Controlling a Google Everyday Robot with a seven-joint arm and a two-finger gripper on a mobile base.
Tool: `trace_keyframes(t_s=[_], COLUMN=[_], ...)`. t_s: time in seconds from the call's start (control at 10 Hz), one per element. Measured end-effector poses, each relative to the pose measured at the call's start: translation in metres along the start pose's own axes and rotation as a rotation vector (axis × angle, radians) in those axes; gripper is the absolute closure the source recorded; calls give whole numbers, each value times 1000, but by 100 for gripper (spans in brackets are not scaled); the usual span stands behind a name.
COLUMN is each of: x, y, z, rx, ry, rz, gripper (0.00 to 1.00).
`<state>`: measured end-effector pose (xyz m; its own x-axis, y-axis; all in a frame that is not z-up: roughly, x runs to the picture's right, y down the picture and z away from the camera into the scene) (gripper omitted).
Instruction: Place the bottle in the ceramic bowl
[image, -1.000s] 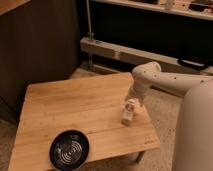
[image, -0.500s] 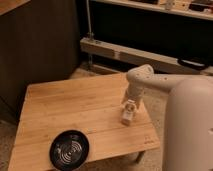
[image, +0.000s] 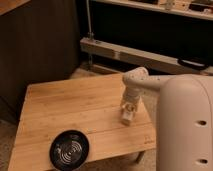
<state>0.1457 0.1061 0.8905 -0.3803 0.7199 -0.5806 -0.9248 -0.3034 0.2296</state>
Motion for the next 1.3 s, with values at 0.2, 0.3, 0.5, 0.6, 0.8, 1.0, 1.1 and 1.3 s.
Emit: trace_keyframes(t_s=[0.2, 0.3, 0.5, 0.6, 0.8, 1.0, 1.1, 1.3], x=[1, 0, 1, 3, 8, 29, 41, 89], y=[0, 1, 6, 13, 38, 94, 114, 163], z=[2, 2, 1, -2, -17, -44, -54, -84], rx=[0, -3, -8, -14, -19, -36, -45, -69], ry=[5, 7, 14, 13, -8, -48, -64, -108], rz=[2, -2, -17, -40, -111, -258, -315, -507], gripper=[53, 66, 83, 95, 100, 100, 100, 100])
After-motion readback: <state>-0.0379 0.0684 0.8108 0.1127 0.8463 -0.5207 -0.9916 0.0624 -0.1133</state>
